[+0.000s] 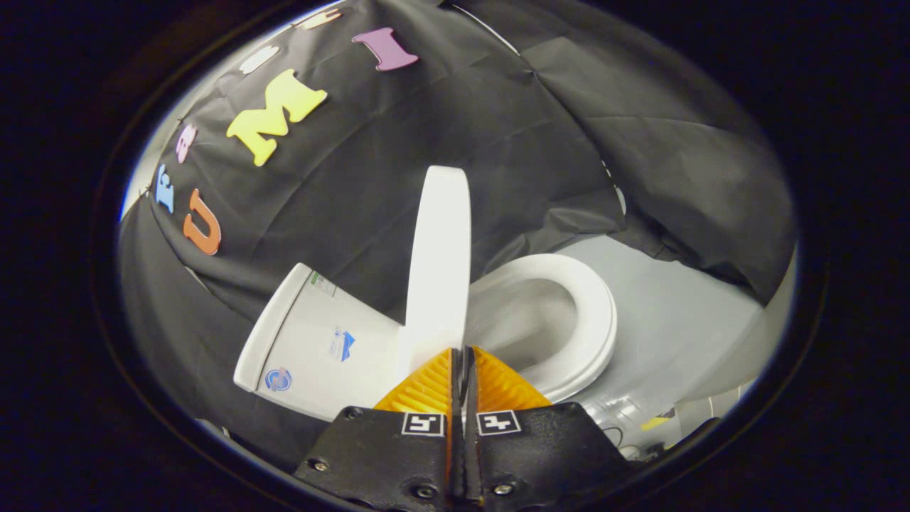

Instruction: Open the toilet lid.

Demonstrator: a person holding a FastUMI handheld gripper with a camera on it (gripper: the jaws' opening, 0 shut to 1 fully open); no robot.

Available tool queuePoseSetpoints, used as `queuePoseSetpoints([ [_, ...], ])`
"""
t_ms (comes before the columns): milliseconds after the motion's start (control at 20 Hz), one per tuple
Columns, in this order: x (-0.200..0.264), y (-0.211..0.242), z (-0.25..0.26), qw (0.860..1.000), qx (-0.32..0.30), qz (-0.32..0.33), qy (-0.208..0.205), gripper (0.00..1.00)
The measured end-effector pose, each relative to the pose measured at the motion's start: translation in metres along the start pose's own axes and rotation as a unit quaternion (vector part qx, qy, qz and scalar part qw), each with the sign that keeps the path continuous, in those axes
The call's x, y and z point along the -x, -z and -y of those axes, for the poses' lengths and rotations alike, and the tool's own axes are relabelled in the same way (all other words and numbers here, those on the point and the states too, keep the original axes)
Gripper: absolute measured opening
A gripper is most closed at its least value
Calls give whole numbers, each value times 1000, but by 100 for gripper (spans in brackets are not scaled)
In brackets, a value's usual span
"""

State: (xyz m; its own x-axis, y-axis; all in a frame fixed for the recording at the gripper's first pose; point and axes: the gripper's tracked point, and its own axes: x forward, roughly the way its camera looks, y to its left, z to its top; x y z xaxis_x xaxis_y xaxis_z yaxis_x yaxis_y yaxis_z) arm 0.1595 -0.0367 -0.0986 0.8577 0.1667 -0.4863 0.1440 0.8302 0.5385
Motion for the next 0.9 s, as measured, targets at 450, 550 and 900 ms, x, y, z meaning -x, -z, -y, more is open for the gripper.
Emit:
queuePoseSetpoints([
  [450,11,0,-45,997,70,20,10,4],
  [550,11,0,-56,996,81,24,13,4],
  [900,14,5,-93,993,113,35,23,5],
])
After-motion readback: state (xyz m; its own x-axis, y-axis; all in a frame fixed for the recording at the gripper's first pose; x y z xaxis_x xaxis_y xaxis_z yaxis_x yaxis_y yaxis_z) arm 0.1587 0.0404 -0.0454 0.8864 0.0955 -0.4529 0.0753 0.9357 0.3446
